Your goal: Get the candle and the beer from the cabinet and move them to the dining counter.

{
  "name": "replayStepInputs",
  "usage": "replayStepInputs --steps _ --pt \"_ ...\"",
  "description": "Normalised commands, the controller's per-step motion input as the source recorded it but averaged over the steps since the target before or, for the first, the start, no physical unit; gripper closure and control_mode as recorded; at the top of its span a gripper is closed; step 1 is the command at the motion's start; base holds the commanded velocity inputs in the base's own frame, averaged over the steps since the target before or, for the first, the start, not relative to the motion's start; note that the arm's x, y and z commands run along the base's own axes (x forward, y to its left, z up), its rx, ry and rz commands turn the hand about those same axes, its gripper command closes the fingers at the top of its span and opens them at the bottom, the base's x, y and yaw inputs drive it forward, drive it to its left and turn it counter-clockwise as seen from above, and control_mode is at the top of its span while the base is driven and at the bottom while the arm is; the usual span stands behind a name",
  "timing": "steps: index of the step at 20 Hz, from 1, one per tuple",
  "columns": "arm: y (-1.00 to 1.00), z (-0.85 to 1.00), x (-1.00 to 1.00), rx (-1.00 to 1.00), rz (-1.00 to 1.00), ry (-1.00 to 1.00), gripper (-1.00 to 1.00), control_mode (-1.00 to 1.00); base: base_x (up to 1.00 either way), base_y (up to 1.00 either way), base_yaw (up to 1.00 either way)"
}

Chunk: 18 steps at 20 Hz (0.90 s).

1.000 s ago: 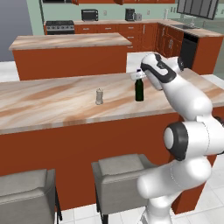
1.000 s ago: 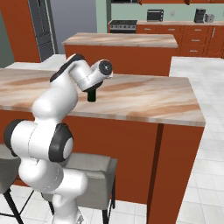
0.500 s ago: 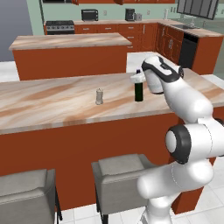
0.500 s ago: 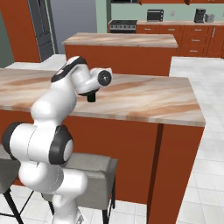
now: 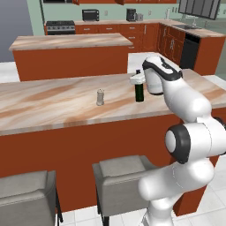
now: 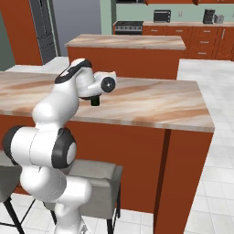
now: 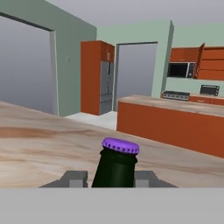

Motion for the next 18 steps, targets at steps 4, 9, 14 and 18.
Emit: replayStepInputs --steps 4,9,14,18 --pt "0.00 -0.22 0.00 0.00 0.00 0.00 1.00 -1.00 0.00 0.00 0.00" --pt "0.00 -0.37 0.00 0.00 0.00 0.00 1.00 -1.00 0.00 0.00 0.00" --pt "0.00 -0.13 0.00 0.00 0.00 0.00 1.00 -1.00 0.00 0.00 0.00" --pt "0.00 -0.38 0.00 0.00 0.00 -0.01 1.00 -1.00 0.00 0.00 0.00"
